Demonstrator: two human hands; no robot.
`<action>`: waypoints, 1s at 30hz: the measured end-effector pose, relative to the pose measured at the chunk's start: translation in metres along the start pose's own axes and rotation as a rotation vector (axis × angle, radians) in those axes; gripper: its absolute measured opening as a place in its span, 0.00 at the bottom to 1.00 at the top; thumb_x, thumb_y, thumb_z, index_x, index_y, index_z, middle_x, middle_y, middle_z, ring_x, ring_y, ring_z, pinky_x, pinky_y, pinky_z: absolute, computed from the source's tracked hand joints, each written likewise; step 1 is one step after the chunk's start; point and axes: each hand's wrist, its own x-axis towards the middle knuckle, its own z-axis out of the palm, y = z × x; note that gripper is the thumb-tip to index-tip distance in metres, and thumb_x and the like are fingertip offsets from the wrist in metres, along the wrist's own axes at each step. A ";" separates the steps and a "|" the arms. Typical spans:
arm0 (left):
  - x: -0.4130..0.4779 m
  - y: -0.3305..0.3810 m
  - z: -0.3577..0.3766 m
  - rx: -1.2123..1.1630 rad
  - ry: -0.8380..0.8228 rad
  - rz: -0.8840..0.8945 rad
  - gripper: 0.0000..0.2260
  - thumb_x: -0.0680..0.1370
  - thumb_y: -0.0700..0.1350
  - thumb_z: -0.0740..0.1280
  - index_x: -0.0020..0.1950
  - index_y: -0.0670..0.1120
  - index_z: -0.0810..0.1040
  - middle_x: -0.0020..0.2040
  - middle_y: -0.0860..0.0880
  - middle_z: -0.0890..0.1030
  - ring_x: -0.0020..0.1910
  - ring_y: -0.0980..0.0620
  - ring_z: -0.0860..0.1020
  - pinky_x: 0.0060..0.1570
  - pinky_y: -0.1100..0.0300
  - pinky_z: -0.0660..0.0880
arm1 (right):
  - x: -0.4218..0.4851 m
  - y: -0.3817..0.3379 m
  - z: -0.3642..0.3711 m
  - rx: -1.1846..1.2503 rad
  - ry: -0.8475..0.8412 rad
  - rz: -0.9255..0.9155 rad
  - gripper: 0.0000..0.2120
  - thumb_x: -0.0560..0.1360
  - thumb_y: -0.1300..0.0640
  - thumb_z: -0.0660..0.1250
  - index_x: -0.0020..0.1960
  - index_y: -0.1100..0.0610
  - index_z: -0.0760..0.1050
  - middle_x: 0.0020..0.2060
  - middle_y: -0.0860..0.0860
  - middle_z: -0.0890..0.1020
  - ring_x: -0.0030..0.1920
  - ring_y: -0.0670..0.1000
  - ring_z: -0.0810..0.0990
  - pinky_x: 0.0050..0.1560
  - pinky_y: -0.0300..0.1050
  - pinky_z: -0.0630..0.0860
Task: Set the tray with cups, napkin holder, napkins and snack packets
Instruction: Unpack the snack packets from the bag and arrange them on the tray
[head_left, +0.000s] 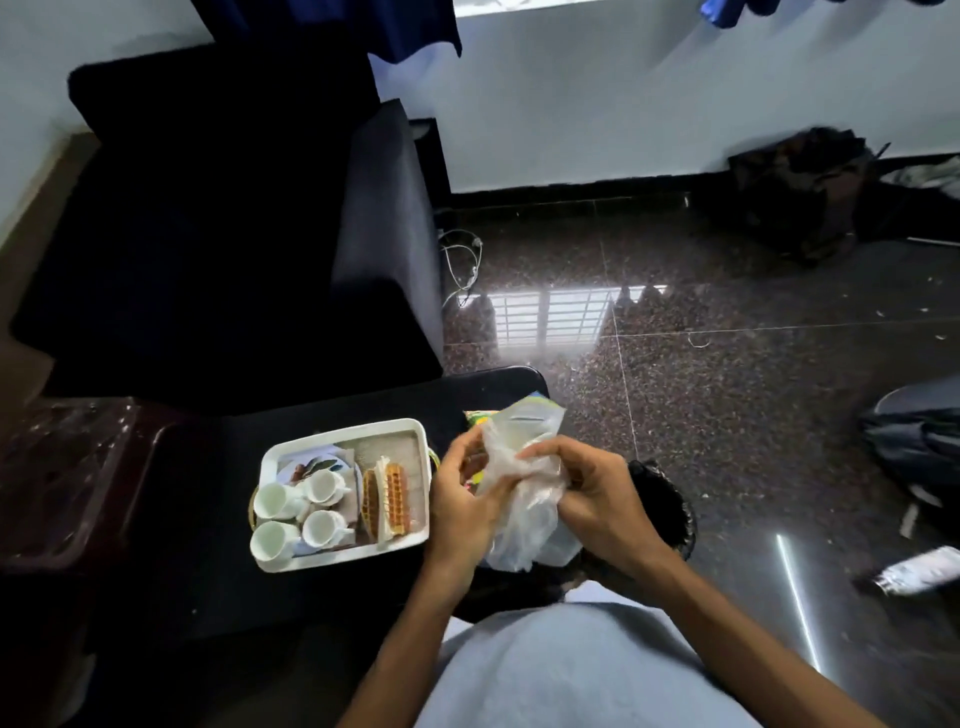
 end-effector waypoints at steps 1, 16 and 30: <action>-0.002 -0.002 0.008 -0.054 -0.049 -0.029 0.31 0.64 0.54 0.77 0.66 0.46 0.79 0.57 0.47 0.85 0.56 0.48 0.84 0.53 0.63 0.79 | -0.001 0.001 -0.005 0.048 0.021 0.012 0.15 0.68 0.70 0.73 0.49 0.54 0.83 0.43 0.52 0.87 0.42 0.53 0.84 0.44 0.58 0.80; 0.016 -0.034 0.079 0.347 -0.277 -0.060 0.08 0.72 0.41 0.78 0.49 0.48 0.86 0.43 0.53 0.87 0.40 0.59 0.83 0.40 0.66 0.79 | -0.015 0.063 -0.070 -0.139 0.161 0.316 0.22 0.70 0.65 0.72 0.62 0.52 0.78 0.66 0.51 0.69 0.65 0.53 0.72 0.68 0.51 0.73; 0.062 -0.211 0.206 0.703 -0.511 -0.270 0.12 0.75 0.52 0.73 0.56 0.51 0.85 0.55 0.48 0.82 0.56 0.50 0.76 0.57 0.53 0.74 | 0.015 0.260 -0.125 -1.033 0.003 0.250 0.14 0.65 0.58 0.77 0.49 0.56 0.81 0.45 0.51 0.81 0.45 0.57 0.74 0.36 0.52 0.75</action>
